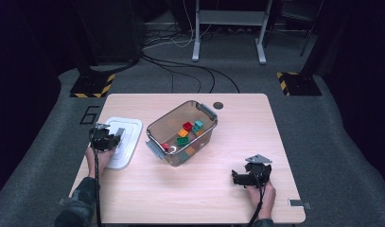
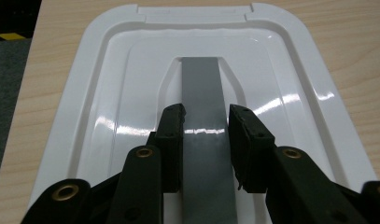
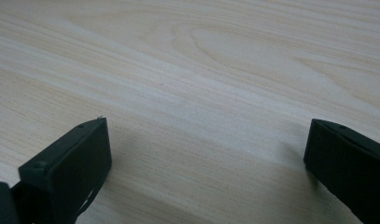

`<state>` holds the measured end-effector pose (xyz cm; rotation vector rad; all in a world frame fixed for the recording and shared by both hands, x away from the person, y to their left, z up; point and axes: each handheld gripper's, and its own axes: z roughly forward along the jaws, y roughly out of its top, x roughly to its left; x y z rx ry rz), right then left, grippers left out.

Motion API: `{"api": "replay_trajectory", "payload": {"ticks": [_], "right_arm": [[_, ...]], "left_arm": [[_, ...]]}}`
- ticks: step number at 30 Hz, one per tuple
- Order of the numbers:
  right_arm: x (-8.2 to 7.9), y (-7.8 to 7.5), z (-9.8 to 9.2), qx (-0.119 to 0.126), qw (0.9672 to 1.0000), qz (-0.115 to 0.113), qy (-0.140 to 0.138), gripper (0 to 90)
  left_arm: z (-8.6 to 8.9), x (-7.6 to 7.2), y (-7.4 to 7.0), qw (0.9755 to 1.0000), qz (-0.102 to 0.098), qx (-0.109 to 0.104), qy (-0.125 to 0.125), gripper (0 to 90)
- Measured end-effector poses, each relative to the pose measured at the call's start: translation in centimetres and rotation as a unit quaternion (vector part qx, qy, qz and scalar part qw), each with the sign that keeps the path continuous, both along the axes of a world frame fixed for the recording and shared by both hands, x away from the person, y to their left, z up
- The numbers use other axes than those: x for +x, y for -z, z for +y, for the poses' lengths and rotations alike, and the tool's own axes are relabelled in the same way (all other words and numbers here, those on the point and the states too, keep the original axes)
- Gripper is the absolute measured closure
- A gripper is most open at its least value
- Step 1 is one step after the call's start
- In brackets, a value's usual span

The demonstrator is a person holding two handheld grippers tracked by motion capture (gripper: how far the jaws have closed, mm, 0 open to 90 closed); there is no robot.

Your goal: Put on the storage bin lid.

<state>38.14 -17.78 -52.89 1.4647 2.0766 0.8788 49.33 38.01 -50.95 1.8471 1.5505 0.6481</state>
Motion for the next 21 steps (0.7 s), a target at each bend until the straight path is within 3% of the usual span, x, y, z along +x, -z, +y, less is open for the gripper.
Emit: {"api": "replay_trajectory", "payload": {"ticks": [10, 16, 21], "right_arm": [[0.0, 0.0, 0.0, 0.000, 1.0000, 0.000, 0.000, 0.0], [0.0, 0.0, 0.0, 0.000, 1.0000, 0.000, 0.000, 0.0], [0.0, 0.0, 0.0, 0.000, 1.0000, 0.000, 0.000, 0.0]], "left_arm": [[-0.2, -0.7, -1.6, 0.9994, -0.026, -0.011, 0.017, 66.5], [-0.3, -0.9, -2.9, 0.9989, -0.030, -0.013, 0.032, 66.5], [-0.3, -1.0, -3.8, 0.9986, -0.035, -0.002, 0.040, 66.5]]}}
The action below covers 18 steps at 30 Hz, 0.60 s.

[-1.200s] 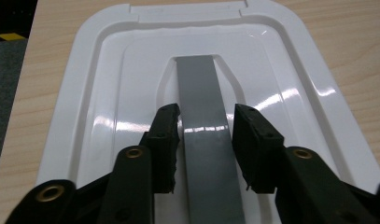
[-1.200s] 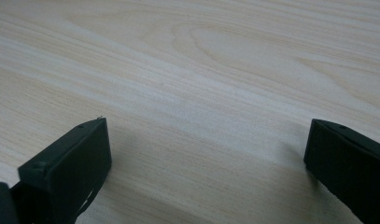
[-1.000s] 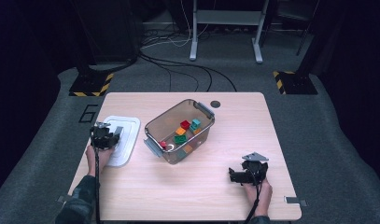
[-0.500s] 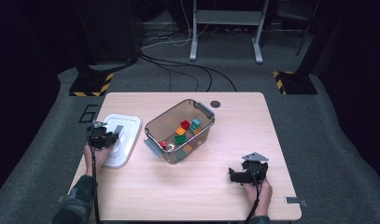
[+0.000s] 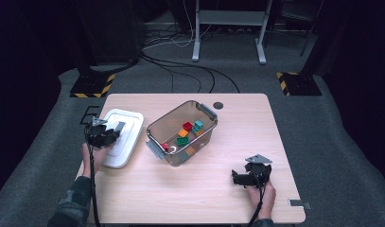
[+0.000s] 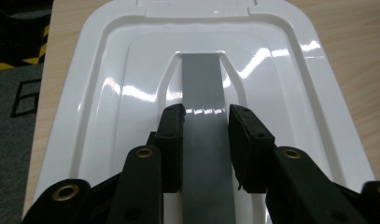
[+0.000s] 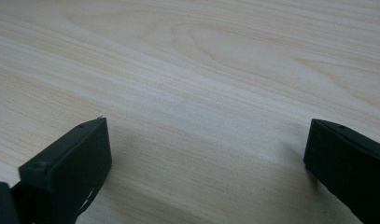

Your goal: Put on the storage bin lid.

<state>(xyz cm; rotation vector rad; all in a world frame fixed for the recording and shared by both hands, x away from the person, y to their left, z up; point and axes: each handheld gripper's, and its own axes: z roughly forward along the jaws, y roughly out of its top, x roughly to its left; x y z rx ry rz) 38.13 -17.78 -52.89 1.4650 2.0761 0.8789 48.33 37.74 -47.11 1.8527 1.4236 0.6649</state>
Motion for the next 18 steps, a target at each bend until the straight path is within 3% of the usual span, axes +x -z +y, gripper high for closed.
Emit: {"api": "replay_trajectory", "payload": {"ticks": [18], "right_arm": [[0.0, 0.0, 0.0, 0.000, 1.0000, 0.000, 0.000, 0.0]], "left_arm": [[0.3, -0.2, -4.0, 0.9996, -0.009, -0.006, 0.025, 66.5]]}}
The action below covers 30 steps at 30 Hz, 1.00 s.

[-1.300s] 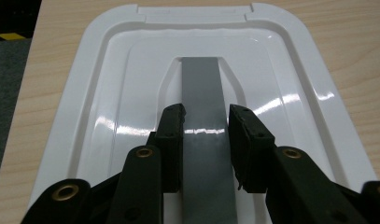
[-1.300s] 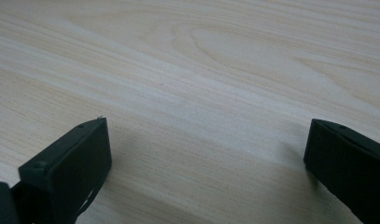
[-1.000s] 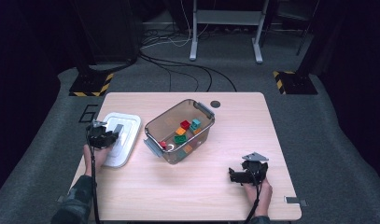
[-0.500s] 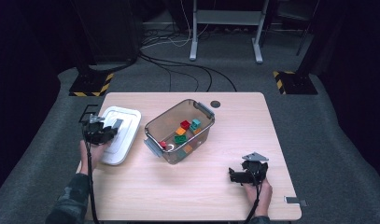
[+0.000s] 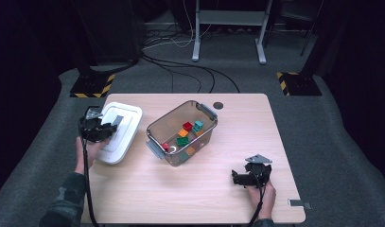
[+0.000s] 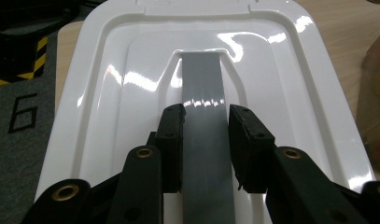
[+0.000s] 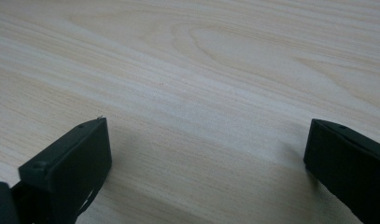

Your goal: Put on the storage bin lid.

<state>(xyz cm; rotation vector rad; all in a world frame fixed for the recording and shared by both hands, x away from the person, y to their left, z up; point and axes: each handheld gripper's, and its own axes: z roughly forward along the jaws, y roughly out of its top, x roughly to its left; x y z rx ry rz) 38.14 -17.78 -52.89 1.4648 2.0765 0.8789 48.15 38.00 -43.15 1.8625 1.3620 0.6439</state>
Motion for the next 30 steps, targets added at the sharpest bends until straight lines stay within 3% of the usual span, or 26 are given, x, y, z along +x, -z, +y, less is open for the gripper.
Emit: {"api": "replay_trajectory", "payload": {"ticks": [16, 30], "right_arm": [[0.0, 0.0, 0.1, 0.001, 1.0000, 0.001, -0.001, 0.0], [0.0, 0.0, 0.1, 0.001, 1.0000, 0.001, -0.001, 0.0]], "left_arm": [[-1.2, 0.3, -3.7, 0.9994, -0.010, 0.018, 0.028, 66.5], [-2.9, 0.6, -6.3, 0.9982, -0.021, 0.010, 0.055, 66.5]]}}
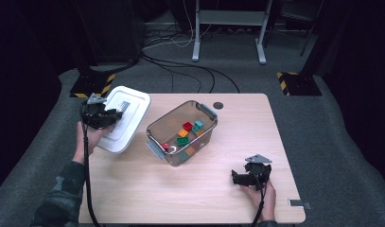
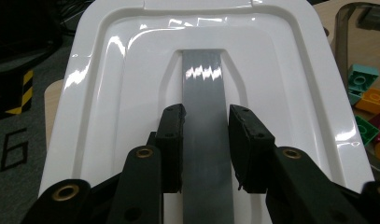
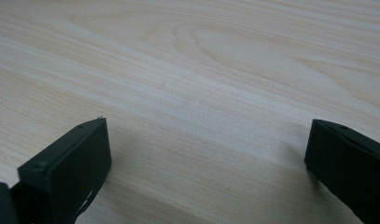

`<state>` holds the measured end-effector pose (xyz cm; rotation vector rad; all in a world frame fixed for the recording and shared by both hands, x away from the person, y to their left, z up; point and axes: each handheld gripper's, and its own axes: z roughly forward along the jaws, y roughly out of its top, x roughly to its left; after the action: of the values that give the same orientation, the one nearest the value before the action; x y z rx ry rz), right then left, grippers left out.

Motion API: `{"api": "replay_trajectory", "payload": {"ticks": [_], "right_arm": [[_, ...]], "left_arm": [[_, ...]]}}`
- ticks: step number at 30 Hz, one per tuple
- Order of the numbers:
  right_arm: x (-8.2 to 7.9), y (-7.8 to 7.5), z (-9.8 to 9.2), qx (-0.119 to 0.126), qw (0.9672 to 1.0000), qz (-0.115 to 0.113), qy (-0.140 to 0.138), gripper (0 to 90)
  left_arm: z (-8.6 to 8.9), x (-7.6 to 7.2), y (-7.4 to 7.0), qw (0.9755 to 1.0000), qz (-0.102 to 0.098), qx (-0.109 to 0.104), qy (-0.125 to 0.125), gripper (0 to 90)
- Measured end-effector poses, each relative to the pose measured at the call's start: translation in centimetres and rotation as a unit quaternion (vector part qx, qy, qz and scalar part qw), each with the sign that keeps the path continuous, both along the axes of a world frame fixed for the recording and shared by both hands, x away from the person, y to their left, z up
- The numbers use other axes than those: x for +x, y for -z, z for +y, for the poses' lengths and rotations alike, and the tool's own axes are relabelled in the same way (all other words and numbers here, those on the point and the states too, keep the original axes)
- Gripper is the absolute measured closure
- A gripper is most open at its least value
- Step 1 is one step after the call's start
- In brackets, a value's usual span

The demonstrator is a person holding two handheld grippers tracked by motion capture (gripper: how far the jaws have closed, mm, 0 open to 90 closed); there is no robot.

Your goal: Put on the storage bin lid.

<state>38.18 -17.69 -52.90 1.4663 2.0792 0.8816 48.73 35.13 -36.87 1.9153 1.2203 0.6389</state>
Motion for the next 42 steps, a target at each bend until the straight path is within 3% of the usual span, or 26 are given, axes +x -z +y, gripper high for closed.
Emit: {"api": "replay_trajectory", "payload": {"ticks": [22, 42], "right_arm": [[0.0, 0.0, 0.0, 0.000, 1.0000, 0.000, 0.000, 0.0], [0.0, 0.0, 0.0, -0.001, 1.0000, 0.000, -0.001, 0.0]], "left_arm": [[-4.9, -0.3, -3.9, 0.9975, -0.022, 0.005, 0.067, 66.5], [-9.1, -0.1, -4.6, 0.9925, -0.020, 0.002, 0.121, 66.4]]}}
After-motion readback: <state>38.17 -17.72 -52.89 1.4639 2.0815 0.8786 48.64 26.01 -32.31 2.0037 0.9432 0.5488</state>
